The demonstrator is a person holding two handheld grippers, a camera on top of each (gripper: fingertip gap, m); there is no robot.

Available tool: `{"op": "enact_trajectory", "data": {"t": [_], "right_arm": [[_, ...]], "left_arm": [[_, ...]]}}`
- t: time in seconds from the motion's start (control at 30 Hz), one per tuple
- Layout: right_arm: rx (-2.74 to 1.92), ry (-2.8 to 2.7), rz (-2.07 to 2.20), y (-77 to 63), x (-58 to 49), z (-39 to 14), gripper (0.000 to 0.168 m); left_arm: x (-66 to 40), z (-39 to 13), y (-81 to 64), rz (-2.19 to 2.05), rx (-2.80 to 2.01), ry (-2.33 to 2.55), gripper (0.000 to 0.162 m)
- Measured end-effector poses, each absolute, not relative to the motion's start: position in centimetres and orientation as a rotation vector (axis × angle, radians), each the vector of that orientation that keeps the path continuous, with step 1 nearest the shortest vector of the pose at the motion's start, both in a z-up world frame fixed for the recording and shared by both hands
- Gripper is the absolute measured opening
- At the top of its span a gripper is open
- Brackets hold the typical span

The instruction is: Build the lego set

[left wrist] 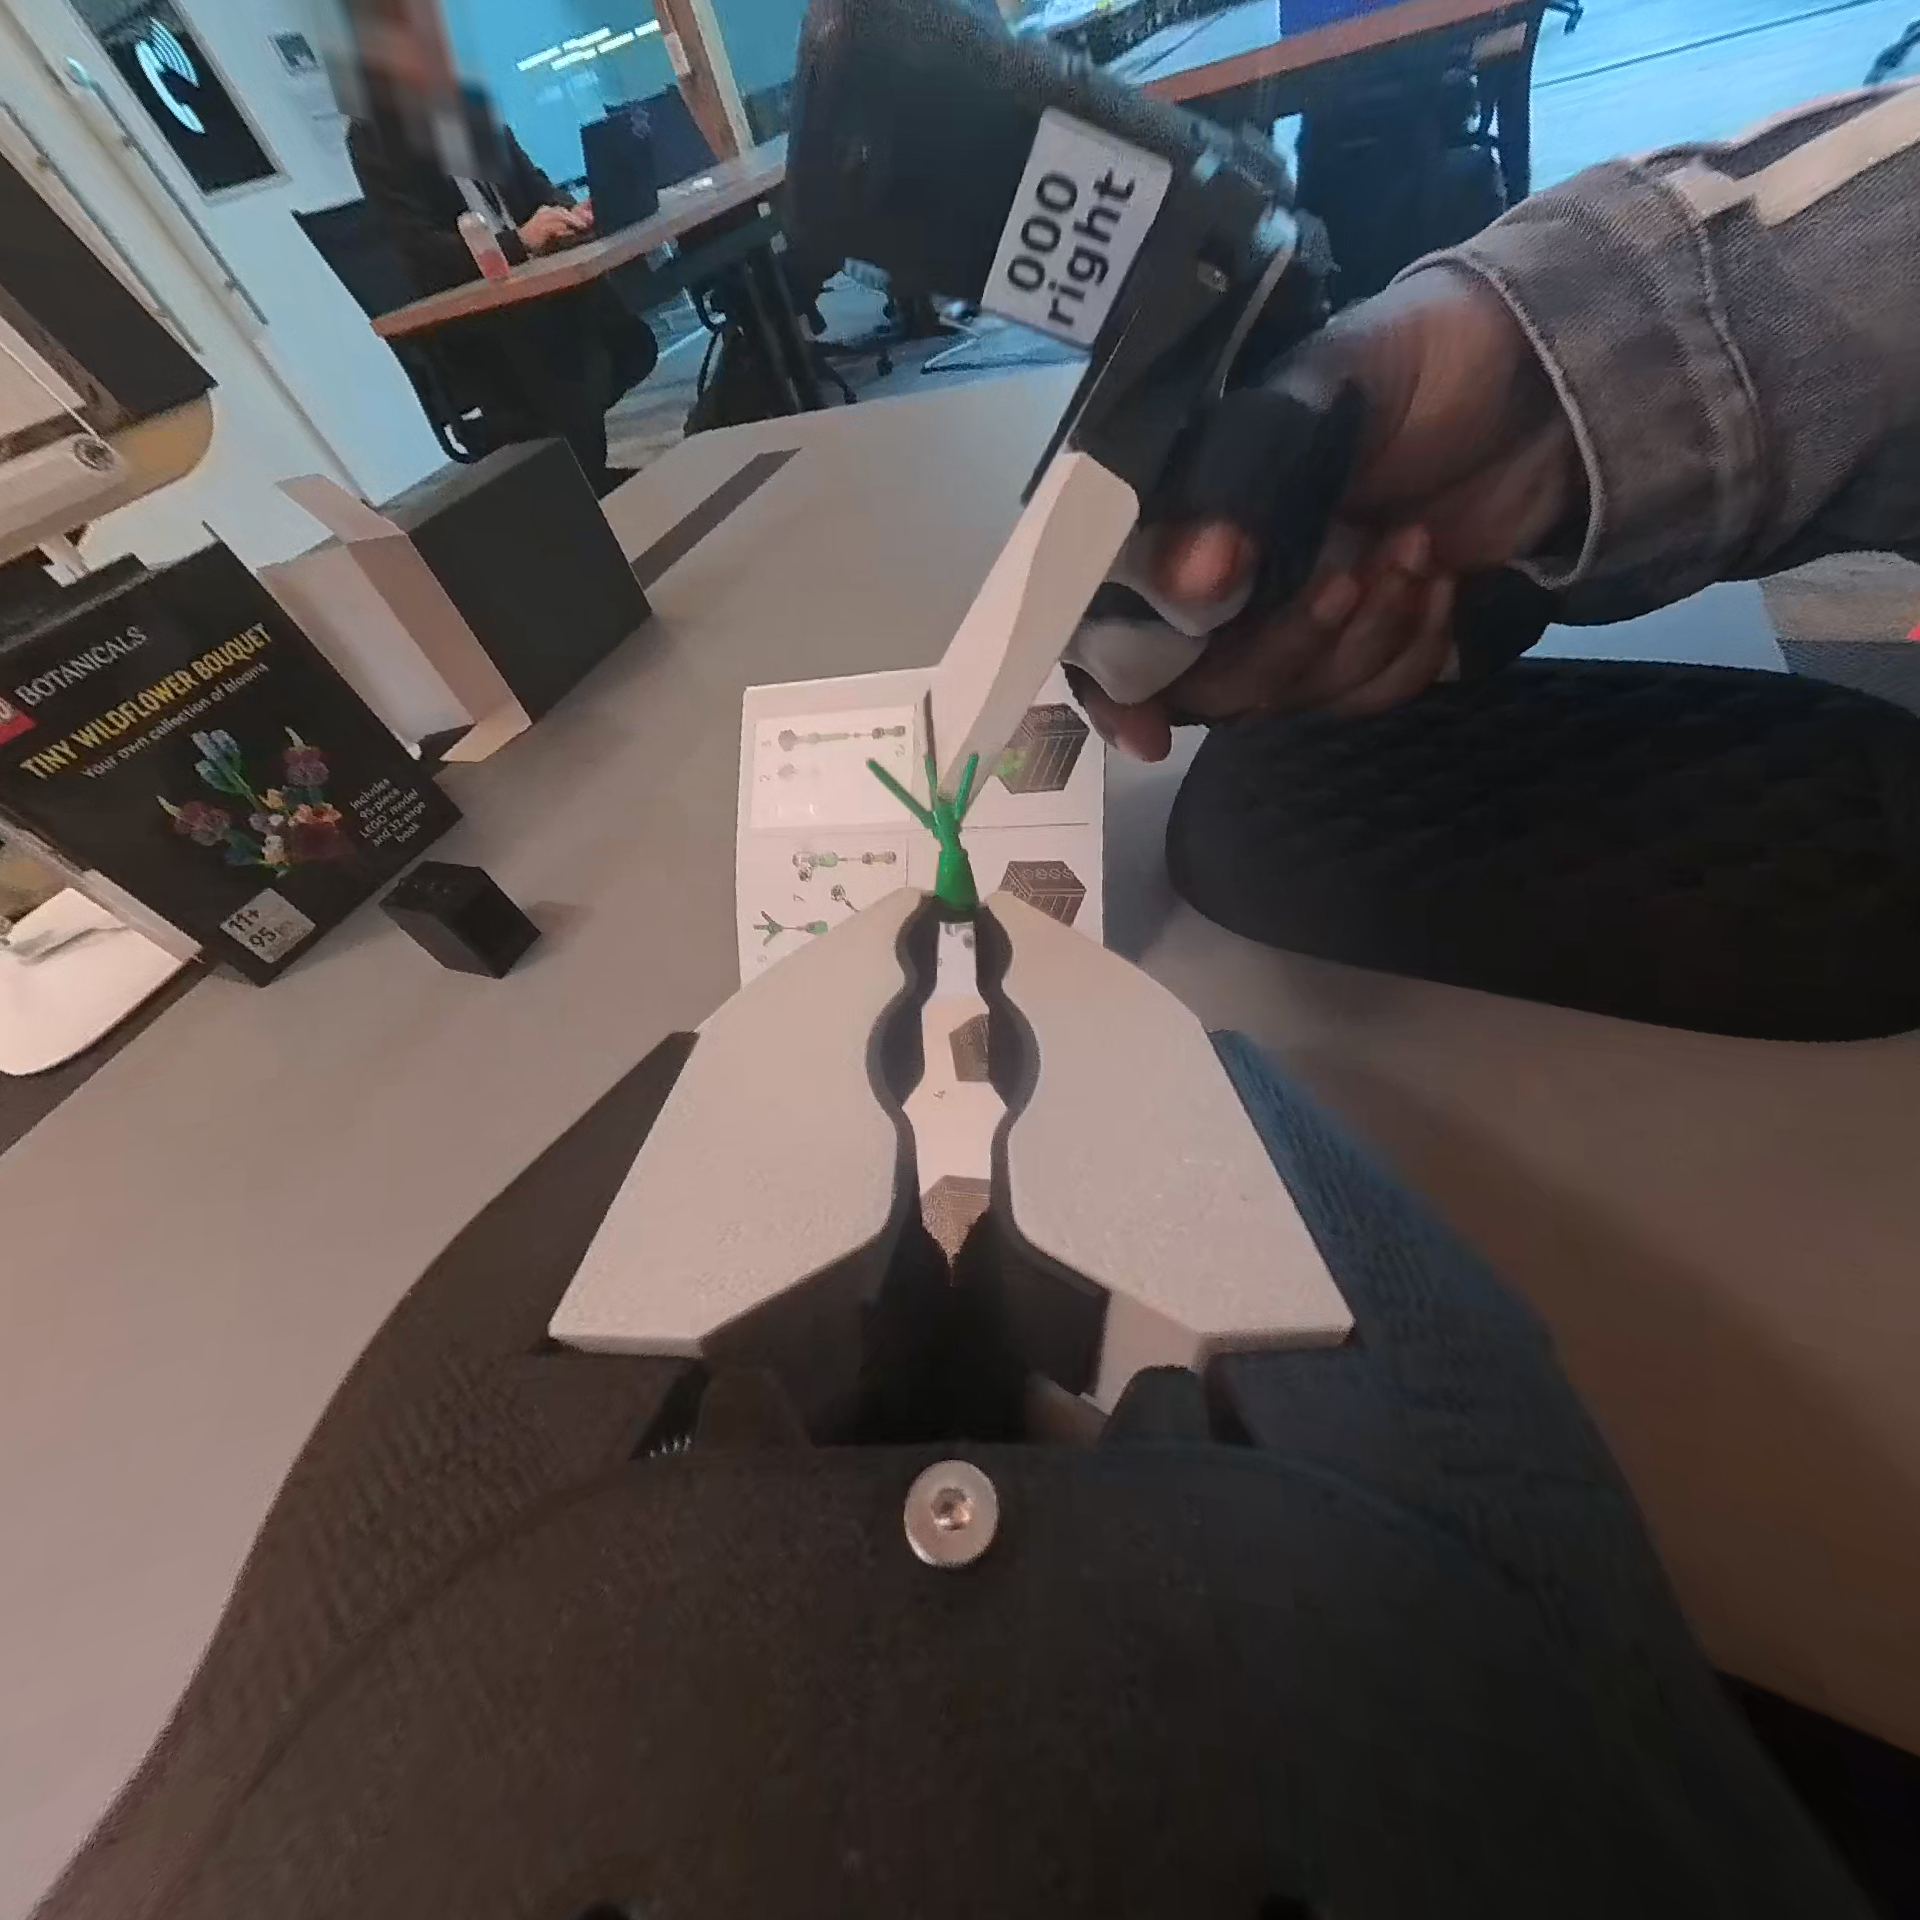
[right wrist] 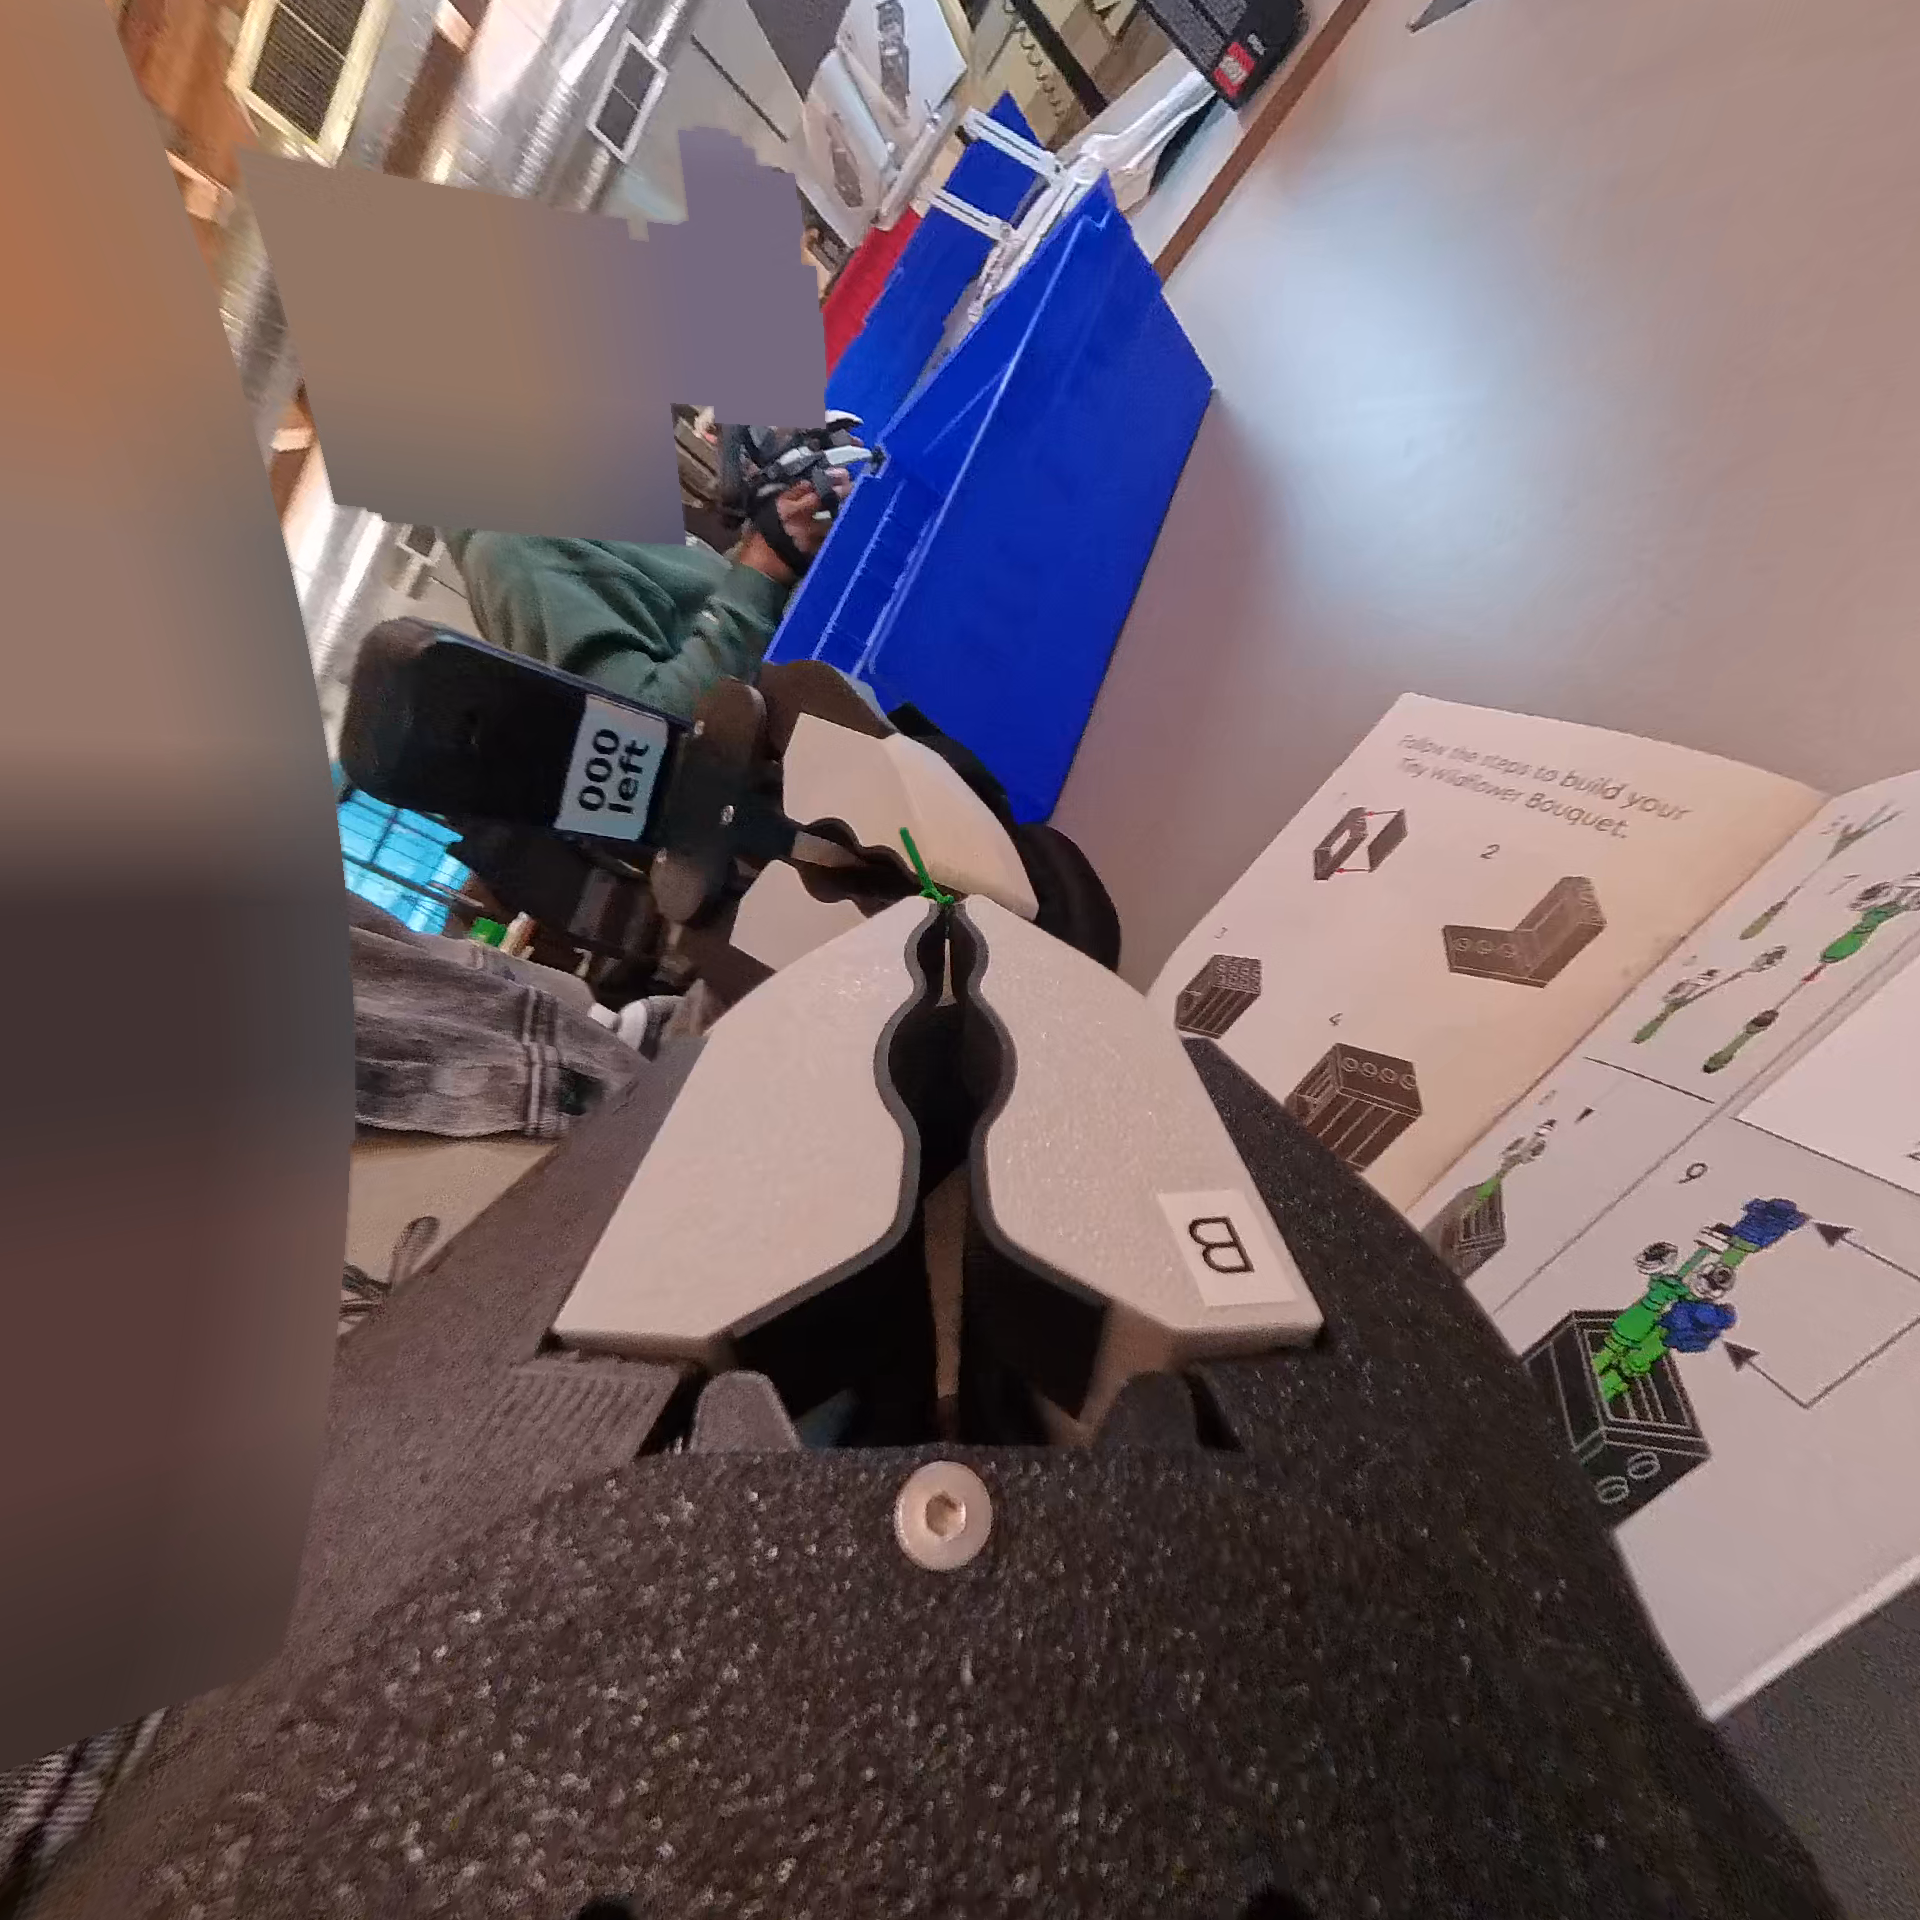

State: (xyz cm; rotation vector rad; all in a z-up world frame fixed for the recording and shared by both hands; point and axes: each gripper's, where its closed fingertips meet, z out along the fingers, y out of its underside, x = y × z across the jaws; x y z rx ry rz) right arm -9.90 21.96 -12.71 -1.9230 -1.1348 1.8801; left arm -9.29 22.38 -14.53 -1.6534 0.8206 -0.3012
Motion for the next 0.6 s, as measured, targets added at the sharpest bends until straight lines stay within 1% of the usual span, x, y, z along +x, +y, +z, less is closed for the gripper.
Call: {"op": "enact_trajectory", "data": {"t": [0.23,0.4,0.6], "right_arm": [[-1.91,-1.235,1.621,22.2,-9.7,-14.2,0.0],[-1.907,-1.106,1.776,22.1,-9.8,-13.7,0.0],[-1.89,-1.052,1.809,22.2,-9.9,-13.8,0.0]], "left_arm": [[-9.0,-16.2,22.3,-0.356,-1.761,0.847,0.007],[-9.2,-15.5,22.3,-0.412,-1.73,0.802,0.007],[-9.3,-15.6,22.3,-0.417,-1.737,0.791,0.007]]}}
